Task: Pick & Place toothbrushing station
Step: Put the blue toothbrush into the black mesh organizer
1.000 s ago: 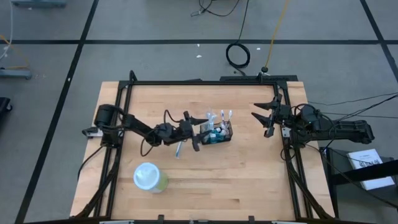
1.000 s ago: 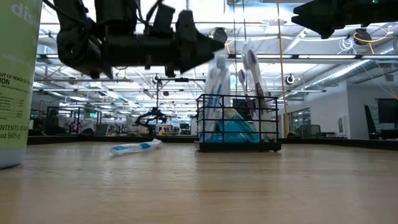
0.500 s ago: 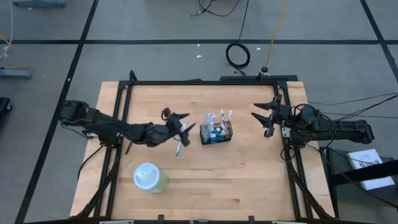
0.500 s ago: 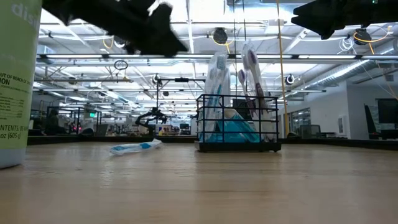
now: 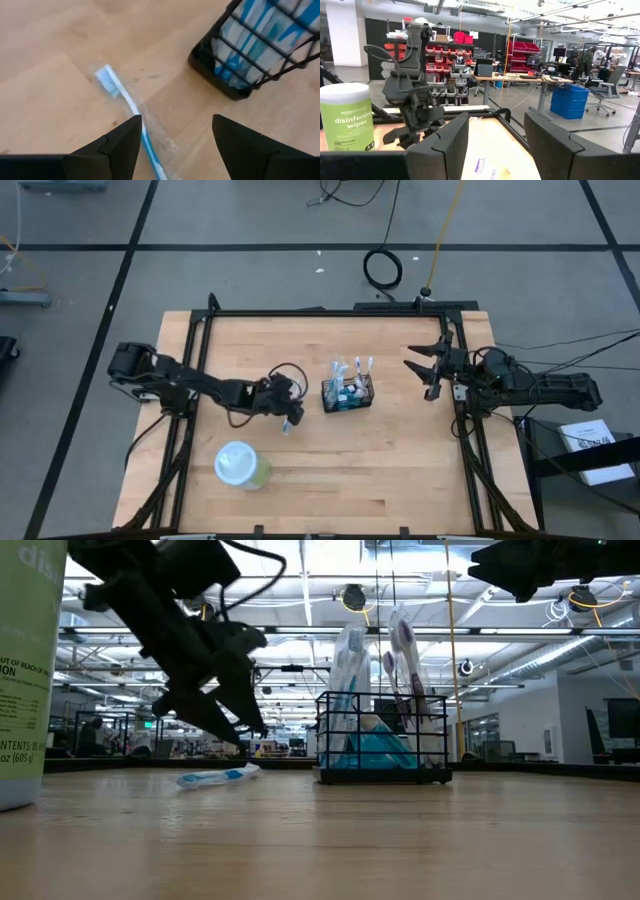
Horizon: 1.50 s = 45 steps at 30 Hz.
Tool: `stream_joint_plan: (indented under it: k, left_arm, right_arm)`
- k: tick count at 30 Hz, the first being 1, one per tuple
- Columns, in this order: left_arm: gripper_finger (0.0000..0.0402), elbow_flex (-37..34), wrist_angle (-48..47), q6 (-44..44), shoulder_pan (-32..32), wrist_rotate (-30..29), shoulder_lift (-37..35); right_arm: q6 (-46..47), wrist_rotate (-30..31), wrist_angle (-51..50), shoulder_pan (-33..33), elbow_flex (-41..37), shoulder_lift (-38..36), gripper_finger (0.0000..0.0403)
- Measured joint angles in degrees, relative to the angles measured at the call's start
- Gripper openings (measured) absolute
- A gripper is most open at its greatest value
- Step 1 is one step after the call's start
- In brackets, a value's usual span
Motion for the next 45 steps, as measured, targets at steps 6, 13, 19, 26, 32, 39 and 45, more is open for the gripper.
stream_joint_plan:
  k: [6,13,19,26,32,39,45]
  left_arm:
    - [0.0250,7.39,-8.08,1.33,4.45,3.56,5.77]
    - [0.0250,15.78,-20.39,-0.22,8.87,8.16,13.25]
    - [0.0250,17.96,-21.46,0.00,10.87,10.41,17.28]
    - [0.0238,18.06,-22.56,1.26,12.31,11.19,18.15]
    - [0.0151,17.91,-22.90,2.74,12.88,11.34,18.23]
    - [0.0039,17.84,-22.84,6.58,12.98,12.97,18.30]
    - [0.0020,17.82,-22.89,10.23,12.94,12.02,17.73]
  right_arm:
    - [0.02,-0.01,0.15,0.00,0.00,0.45,0.0183]
    - [0.05,-0.02,0.19,0.00,0.00,0.58,0.0183]
    - [-0.13,-0.02,0.16,0.00,0.00,0.58,0.0183]
    - [-0.17,-0.02,0.07,0.00,0.00,0.58,0.0183]
    - [-0.15,-0.04,0.01,0.00,0.00,0.58,0.0183]
    - [0.02,-0.04,0.01,0.00,0.00,0.58,0.0183]
    - [0.04,-0.04,0.01,0.00,0.00,0.58,0.0183]
